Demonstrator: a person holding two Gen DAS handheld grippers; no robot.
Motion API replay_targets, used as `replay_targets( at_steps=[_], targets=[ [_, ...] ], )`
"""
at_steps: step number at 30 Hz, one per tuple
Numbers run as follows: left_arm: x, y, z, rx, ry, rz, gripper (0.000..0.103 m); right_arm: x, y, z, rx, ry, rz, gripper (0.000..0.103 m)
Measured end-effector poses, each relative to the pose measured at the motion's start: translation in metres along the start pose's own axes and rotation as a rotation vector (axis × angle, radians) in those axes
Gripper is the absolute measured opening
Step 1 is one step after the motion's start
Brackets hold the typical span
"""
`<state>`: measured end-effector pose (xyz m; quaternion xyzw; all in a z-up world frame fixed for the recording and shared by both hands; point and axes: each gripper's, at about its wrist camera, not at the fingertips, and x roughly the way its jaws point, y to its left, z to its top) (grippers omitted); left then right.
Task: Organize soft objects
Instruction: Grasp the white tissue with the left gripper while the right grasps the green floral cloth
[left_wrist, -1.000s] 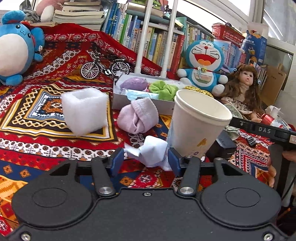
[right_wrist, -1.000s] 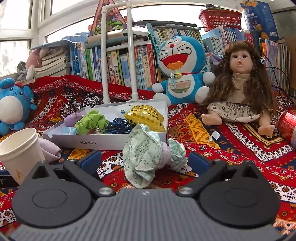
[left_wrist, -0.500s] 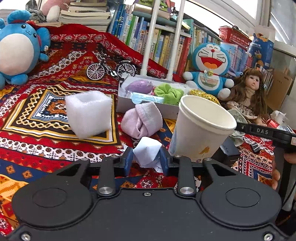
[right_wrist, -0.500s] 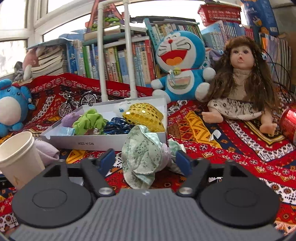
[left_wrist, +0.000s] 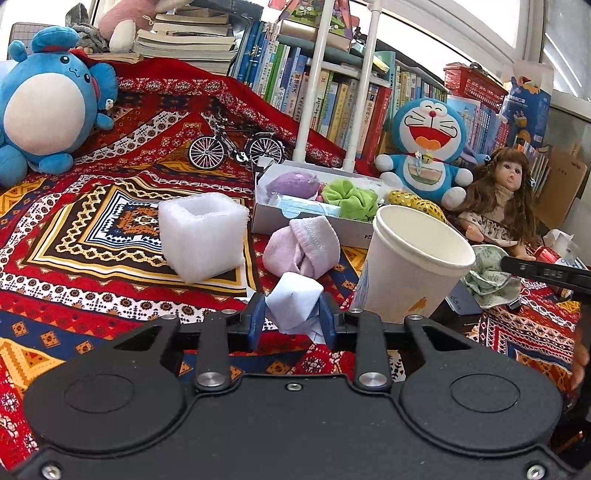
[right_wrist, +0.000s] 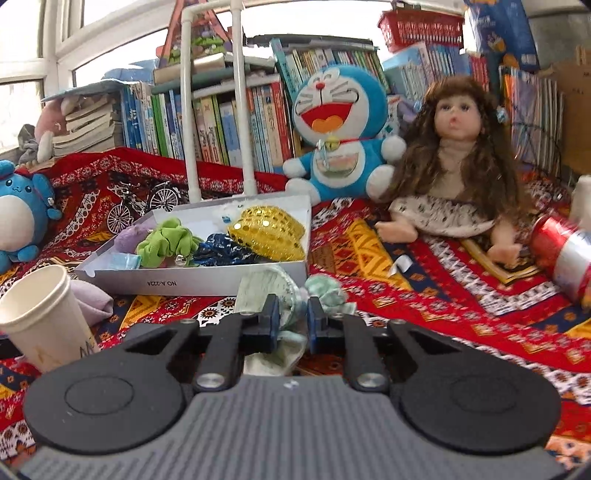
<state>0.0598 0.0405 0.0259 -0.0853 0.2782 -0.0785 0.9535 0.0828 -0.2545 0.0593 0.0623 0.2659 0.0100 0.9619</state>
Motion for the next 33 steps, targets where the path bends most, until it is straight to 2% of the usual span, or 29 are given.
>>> replay_targets(
  at_steps=[5,6,7,10,11,12,14,15,21,25,31,33],
  targets=[
    [-0.005,0.000,-0.004,0.022,-0.004,-0.004,0.030,-0.027,-0.002,-0.005,-0.035,-0.014,-0.011,0.019],
    [-0.005,0.000,-0.005,0.028,-0.006,-0.002,0.030,-0.029,-0.003,-0.006,-0.040,-0.012,-0.015,0.026],
    [-0.005,-0.001,-0.005,0.035,-0.007,0.001,0.030,-0.030,-0.003,-0.008,-0.041,-0.012,-0.022,0.042],
    [-0.004,-0.001,-0.008,0.037,-0.005,0.010,0.031,-0.026,-0.002,-0.013,-0.058,0.006,-0.028,0.062],
    [-0.004,-0.001,-0.009,0.034,-0.007,0.015,0.035,-0.024,0.000,-0.015,-0.066,0.012,-0.032,0.063],
    [-0.004,-0.002,-0.010,0.032,-0.009,0.018,0.045,-0.021,0.002,-0.016,-0.071,0.019,-0.031,0.064],
    [-0.003,-0.001,-0.011,0.027,-0.016,0.027,0.058,-0.013,0.005,-0.015,-0.061,0.025,-0.026,0.072],
    [-0.002,-0.001,-0.012,0.025,-0.014,0.035,0.060,-0.009,0.005,-0.013,-0.045,0.027,-0.021,0.076],
    [0.005,-0.001,-0.014,0.021,0.009,0.046,0.064,0.027,0.002,0.002,0.079,0.081,-0.006,0.086],
    [0.010,-0.005,-0.014,0.031,0.006,0.038,0.066,0.051,0.003,0.006,0.125,0.123,-0.026,0.089],
    [0.022,-0.005,-0.012,0.011,0.026,0.030,0.066,0.061,0.008,0.001,0.114,0.160,-0.040,0.092],
    [0.025,-0.005,-0.012,0.005,0.026,0.021,0.062,0.062,0.009,0.000,0.105,0.169,-0.043,0.092]
  ],
)
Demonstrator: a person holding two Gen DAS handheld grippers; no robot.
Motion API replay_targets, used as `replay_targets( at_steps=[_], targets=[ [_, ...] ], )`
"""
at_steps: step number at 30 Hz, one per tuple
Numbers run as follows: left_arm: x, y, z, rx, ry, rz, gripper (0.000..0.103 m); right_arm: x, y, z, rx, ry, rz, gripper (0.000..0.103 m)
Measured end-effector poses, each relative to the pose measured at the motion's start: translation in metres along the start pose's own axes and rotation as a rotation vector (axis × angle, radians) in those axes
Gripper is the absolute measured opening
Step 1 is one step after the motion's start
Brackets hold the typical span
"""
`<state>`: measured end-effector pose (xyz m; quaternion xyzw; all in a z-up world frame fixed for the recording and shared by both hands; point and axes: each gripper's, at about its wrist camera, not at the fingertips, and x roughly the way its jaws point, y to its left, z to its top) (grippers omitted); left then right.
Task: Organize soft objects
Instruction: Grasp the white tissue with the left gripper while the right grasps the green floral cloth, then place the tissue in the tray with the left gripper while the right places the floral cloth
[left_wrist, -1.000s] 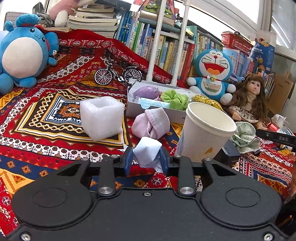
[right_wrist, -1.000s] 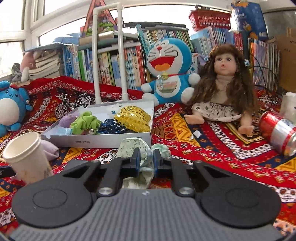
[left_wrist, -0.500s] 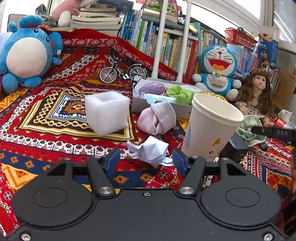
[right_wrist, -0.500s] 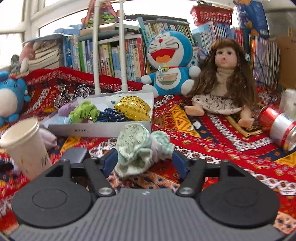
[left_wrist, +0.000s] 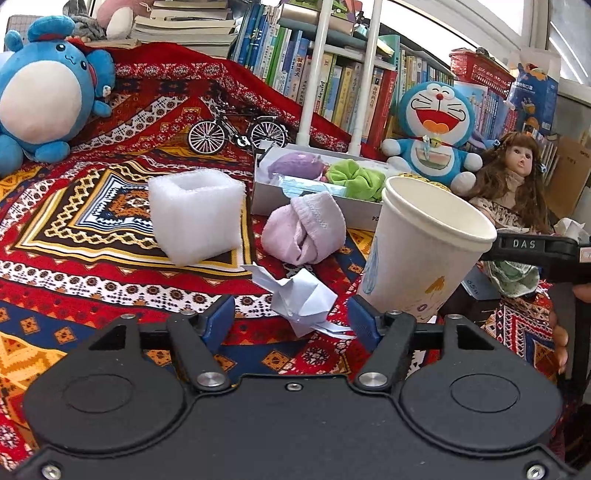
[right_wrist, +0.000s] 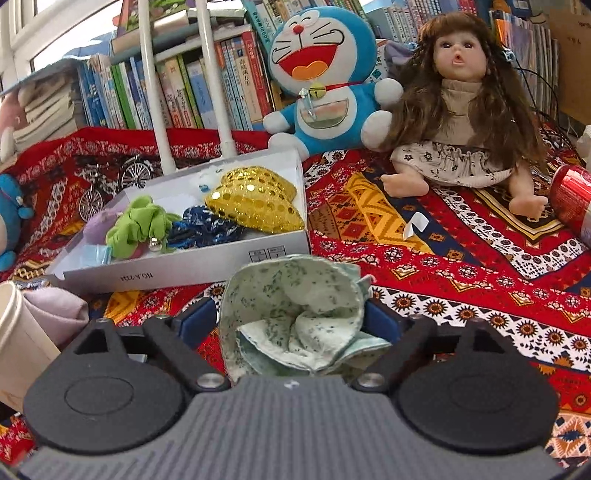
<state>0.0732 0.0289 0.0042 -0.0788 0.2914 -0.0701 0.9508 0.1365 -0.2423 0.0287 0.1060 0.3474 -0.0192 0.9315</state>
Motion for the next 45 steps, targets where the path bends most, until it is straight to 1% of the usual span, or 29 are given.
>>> replay_targets(
  at_steps=[1,2,3,4,5,7,8,9,10,15,19,24,27,30,34,35,39,42,45],
  targets=[
    [0.001,0.000,0.000,-0.001,0.001,-0.002,0.059,0.001,0.000,-0.001,-0.001,0.006,0.001,0.092],
    [0.002,-0.001,-0.001,0.001,0.003,-0.005,0.048,0.001,-0.001,-0.001,0.001,0.013,0.000,0.091],
    [0.002,-0.002,-0.001,0.004,0.008,-0.012,0.034,0.001,-0.001,-0.002,0.000,0.018,0.000,0.086],
    [0.003,-0.002,-0.001,0.005,0.013,-0.015,0.036,0.001,-0.002,-0.004,-0.004,0.021,0.001,0.081],
    [0.002,-0.002,-0.001,0.005,0.011,-0.016,0.035,0.000,-0.001,-0.005,-0.018,0.014,-0.004,0.079],
    [0.001,-0.002,-0.001,0.008,0.006,-0.020,0.035,-0.002,0.001,-0.007,-0.041,0.009,-0.006,0.068],
    [-0.001,-0.003,0.000,0.013,0.004,-0.021,0.035,-0.004,0.001,-0.007,-0.045,0.005,-0.006,0.064],
    [-0.002,-0.003,0.000,0.016,-0.001,-0.020,0.035,-0.006,0.001,-0.007,-0.044,0.002,-0.009,0.055],
    [-0.005,-0.003,0.001,0.020,-0.008,-0.017,0.035,-0.007,0.001,-0.006,-0.039,-0.002,-0.011,0.051],
    [-0.020,-0.004,0.012,0.039,-0.055,-0.013,0.035,-0.019,-0.001,0.003,-0.021,-0.041,0.008,0.049],
    [-0.030,-0.004,0.031,0.061,-0.093,-0.015,0.035,-0.031,0.002,0.015,-0.025,-0.080,0.033,0.049],
    [-0.034,0.001,0.067,0.069,-0.127,-0.038,0.035,-0.038,0.006,0.035,-0.009,-0.106,0.083,0.049],
    [-0.027,0.005,0.092,0.069,-0.133,-0.063,0.035,-0.036,0.008,0.050,0.006,-0.112,0.126,0.049],
    [-0.010,0.006,0.117,0.070,-0.121,-0.070,0.035,-0.030,0.014,0.068,-0.001,-0.114,0.175,0.050],
    [0.025,0.004,0.146,0.043,-0.063,-0.099,0.035,-0.017,0.024,0.090,-0.014,-0.102,0.226,0.051],
    [0.033,0.002,0.150,0.035,-0.054,-0.096,0.035,-0.012,0.029,0.095,-0.024,-0.094,0.225,0.051],
    [0.070,-0.011,0.165,0.055,0.005,-0.112,0.035,0.014,0.050,0.107,-0.095,-0.066,0.166,0.051],
    [0.096,-0.019,0.176,0.045,0.046,-0.136,0.035,0.034,0.057,0.113,-0.083,-0.026,0.178,0.051],
    [0.123,-0.028,0.189,0.027,0.065,-0.144,0.035,0.048,0.062,0.116,-0.060,-0.014,0.189,0.052]
  ],
)
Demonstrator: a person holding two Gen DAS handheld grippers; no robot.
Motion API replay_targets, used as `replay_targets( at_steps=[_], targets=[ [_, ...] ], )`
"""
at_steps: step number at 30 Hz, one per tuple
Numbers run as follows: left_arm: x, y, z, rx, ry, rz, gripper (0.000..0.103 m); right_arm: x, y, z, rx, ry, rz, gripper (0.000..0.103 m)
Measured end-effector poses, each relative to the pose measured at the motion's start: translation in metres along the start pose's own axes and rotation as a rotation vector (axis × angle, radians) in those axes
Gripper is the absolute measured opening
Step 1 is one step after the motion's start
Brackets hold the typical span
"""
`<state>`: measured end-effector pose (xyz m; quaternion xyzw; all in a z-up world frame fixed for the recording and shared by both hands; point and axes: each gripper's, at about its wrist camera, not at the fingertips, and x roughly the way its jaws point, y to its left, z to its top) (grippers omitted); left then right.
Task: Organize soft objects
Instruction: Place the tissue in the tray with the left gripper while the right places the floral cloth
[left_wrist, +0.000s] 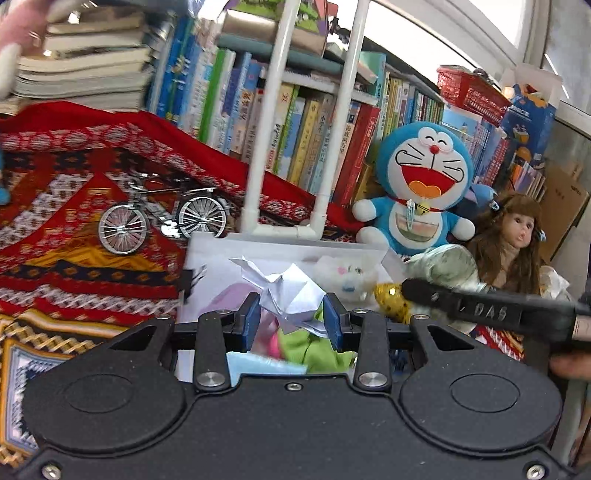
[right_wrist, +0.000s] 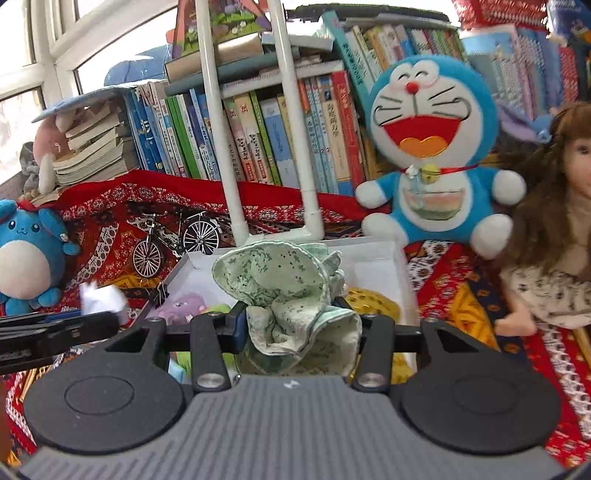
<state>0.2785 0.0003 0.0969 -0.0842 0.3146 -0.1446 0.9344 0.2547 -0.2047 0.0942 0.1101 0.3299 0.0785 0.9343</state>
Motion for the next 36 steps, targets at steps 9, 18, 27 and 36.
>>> replay_targets(
  at_steps=[9,18,27,36],
  targets=[
    [0.060,-0.008,0.016,0.016,0.060,-0.044,0.035,0.039,-0.011,0.005,0.060,0.028,0.045,0.053],
    [0.094,0.000,0.007,0.015,0.110,-0.030,0.035,0.066,-0.016,-0.003,0.067,0.062,0.064,0.053],
    [0.099,0.004,0.004,-0.018,0.105,-0.029,0.040,0.071,-0.012,-0.006,0.043,0.059,0.034,0.066],
    [0.038,0.008,0.013,-0.003,0.032,0.003,0.073,0.030,-0.004,0.007,0.040,0.001,0.031,0.095]
  ],
)
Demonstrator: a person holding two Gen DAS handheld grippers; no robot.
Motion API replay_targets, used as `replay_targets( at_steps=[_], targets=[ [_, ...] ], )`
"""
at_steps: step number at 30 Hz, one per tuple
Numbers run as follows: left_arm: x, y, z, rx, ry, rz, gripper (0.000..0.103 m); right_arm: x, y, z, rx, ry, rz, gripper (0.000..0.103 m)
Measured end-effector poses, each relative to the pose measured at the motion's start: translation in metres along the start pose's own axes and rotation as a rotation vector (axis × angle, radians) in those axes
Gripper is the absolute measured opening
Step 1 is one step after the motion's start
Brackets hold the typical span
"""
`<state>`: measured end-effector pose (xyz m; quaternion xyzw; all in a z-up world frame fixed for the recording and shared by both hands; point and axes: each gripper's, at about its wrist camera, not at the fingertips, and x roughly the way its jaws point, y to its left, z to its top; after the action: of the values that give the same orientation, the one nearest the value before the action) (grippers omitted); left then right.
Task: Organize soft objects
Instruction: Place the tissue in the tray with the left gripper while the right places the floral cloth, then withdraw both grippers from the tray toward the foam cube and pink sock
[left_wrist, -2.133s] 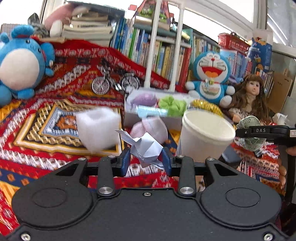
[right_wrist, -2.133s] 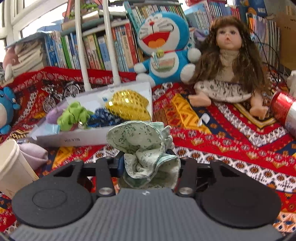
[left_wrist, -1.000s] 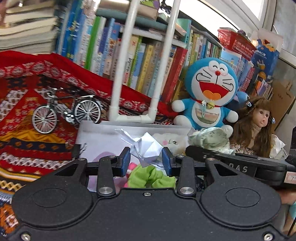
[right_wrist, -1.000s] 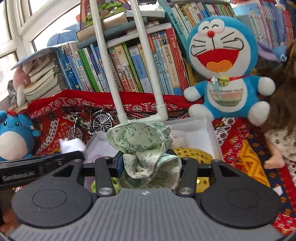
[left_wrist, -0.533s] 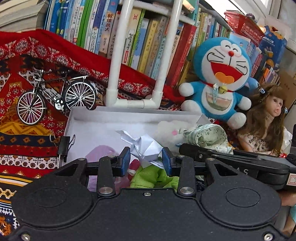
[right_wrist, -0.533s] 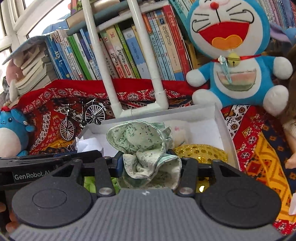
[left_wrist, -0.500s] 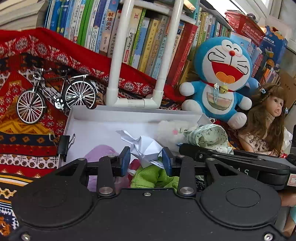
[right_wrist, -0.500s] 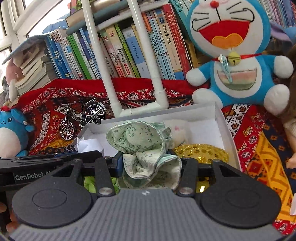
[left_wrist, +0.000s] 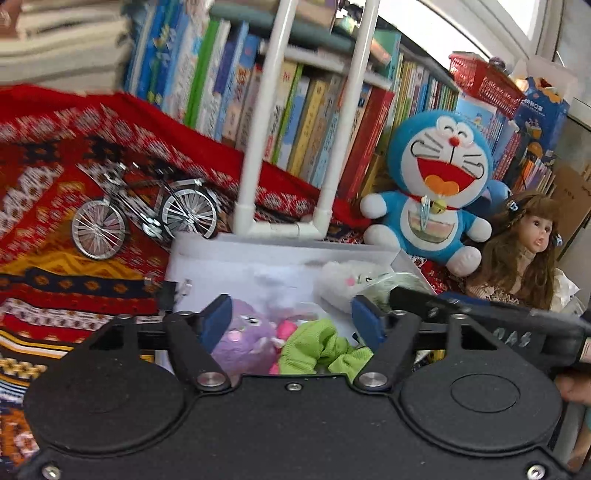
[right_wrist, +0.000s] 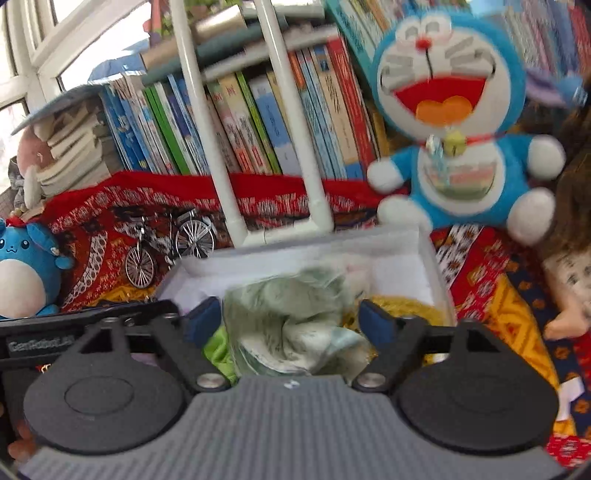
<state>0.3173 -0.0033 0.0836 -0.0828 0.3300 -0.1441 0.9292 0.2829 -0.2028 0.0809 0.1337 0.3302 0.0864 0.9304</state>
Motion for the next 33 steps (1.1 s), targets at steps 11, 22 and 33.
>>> replay_targets(
  at_steps=[11,22,33],
  targets=[
    [-0.090,0.018,-0.020,0.065,-0.102,0.078,0.086,-0.063,0.032,0.007,-0.066,-0.043,0.074,0.103],
    [-0.143,0.044,-0.071,0.082,-0.116,0.143,0.088,-0.085,0.070,-0.001,-0.118,0.158,0.126,0.103],
    [-0.179,0.051,-0.138,0.096,-0.193,0.153,0.092,-0.111,0.083,0.020,-0.188,0.324,0.067,0.103]
  ],
)
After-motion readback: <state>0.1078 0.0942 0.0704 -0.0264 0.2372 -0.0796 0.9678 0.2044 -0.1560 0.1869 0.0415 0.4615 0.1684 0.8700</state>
